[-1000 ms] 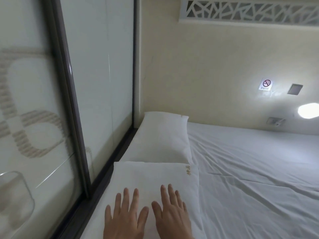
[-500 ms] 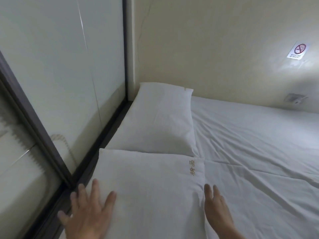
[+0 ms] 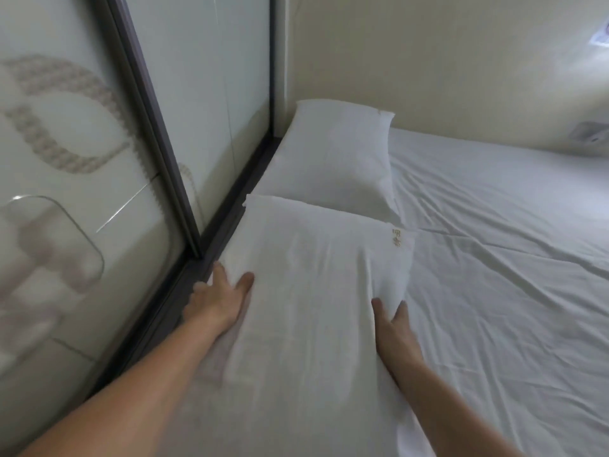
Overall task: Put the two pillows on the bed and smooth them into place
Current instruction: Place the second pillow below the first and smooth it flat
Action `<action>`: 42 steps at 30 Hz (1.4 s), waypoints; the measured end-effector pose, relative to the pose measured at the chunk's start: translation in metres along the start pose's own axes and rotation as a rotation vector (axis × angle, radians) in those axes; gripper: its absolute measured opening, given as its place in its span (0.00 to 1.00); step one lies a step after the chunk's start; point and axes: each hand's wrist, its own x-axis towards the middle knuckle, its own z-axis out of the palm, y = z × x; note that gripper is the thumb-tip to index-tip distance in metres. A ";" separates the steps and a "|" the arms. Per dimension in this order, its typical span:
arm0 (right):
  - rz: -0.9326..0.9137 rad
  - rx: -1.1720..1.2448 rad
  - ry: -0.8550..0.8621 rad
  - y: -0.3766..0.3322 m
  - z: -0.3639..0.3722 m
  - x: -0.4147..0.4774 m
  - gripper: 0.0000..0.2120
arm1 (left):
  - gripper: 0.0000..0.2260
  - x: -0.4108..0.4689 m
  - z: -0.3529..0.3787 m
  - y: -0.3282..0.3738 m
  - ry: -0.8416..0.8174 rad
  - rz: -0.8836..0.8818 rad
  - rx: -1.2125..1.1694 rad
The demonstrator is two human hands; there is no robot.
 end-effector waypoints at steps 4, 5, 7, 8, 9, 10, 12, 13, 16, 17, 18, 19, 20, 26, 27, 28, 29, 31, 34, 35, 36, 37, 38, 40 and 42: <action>0.021 -0.070 0.036 0.015 -0.027 -0.029 0.39 | 0.46 -0.053 0.008 -0.055 -0.095 -0.103 -0.021; -0.008 -0.104 0.034 0.023 -0.031 -0.044 0.39 | 0.47 -0.067 0.006 -0.069 -0.108 -0.131 -0.072; -0.112 -0.185 0.008 0.047 -0.025 -0.078 0.42 | 0.48 -0.093 0.005 -0.091 -0.137 -0.155 -0.163; -0.174 -0.244 -0.028 0.060 -0.016 -0.093 0.43 | 0.47 -0.107 0.008 -0.100 -0.151 -0.160 -0.179; -0.220 -0.302 -0.063 0.071 -0.006 -0.105 0.45 | 0.46 -0.120 0.014 -0.108 -0.148 -0.166 -0.168; -0.241 -0.331 -0.079 0.079 0.002 -0.113 0.45 | 0.45 -0.131 0.021 -0.115 -0.126 -0.181 -0.145; -0.186 -0.303 -0.072 0.089 0.004 -0.117 0.44 | 0.43 -0.147 0.024 -0.122 -0.086 -0.204 -0.125; -0.139 -0.279 -0.079 0.091 -0.003 -0.116 0.44 | 0.42 -0.152 0.021 -0.124 -0.081 -0.198 -0.112; -0.101 -0.307 -0.104 0.091 -0.013 -0.120 0.42 | 0.41 -0.162 0.006 -0.124 -0.058 -0.196 0.043; -0.118 -0.351 -0.054 0.087 -0.014 -0.122 0.42 | 0.41 -0.160 0.000 -0.118 0.008 -0.181 0.110; -0.167 -0.424 0.009 0.078 -0.012 -0.120 0.41 | 0.41 -0.156 -0.005 -0.109 0.094 -0.148 0.167; -0.263 -0.495 0.060 0.066 -0.007 -0.114 0.39 | 0.39 -0.152 -0.008 -0.098 0.182 -0.078 0.201; -0.396 -0.536 0.096 0.053 0.002 -0.106 0.37 | 0.37 -0.146 -0.006 -0.083 0.242 0.020 0.208; -0.472 -0.569 -0.024 0.023 0.019 -0.038 0.31 | 0.31 -0.100 0.036 -0.019 0.039 0.408 0.387; -0.285 -0.542 -0.020 0.037 0.001 -0.025 0.32 | 0.32 -0.092 0.032 -0.032 0.038 0.272 0.406; -0.124 -0.510 0.009 0.049 -0.018 -0.017 0.33 | 0.33 -0.088 0.024 -0.042 0.079 0.133 0.405; -0.066 -0.490 0.070 0.056 -0.032 -0.013 0.33 | 0.34 -0.086 0.017 -0.044 0.145 0.064 0.373; -0.302 -0.452 0.181 0.046 -0.023 -0.014 0.33 | 0.33 -0.085 0.015 -0.021 0.287 0.235 0.273; -0.713 -0.498 0.043 0.018 0.030 -0.030 0.32 | 0.31 -0.094 0.045 0.027 0.134 0.569 0.298; -0.698 -0.567 -0.025 0.021 0.043 -0.030 0.31 | 0.30 -0.095 0.058 0.025 0.063 0.559 0.384; -0.618 -0.618 -0.050 0.027 0.044 -0.025 0.30 | 0.29 -0.092 0.066 0.014 0.016 0.531 0.461; -0.495 -0.632 -0.049 0.035 0.037 -0.017 0.30 | 0.28 -0.089 0.067 0.001 -0.021 0.486 0.503; -0.352 -0.617 -0.043 0.041 0.026 -0.014 0.30 | 0.28 -0.089 0.063 -0.014 -0.043 0.434 0.519; -0.181 -0.570 0.042 0.051 0.006 -0.022 0.31 | 0.28 -0.099 0.048 -0.032 -0.026 0.354 0.517; -0.403 -0.579 0.185 0.062 0.008 -0.058 0.30 | 0.29 -0.126 0.046 -0.034 0.036 0.378 0.429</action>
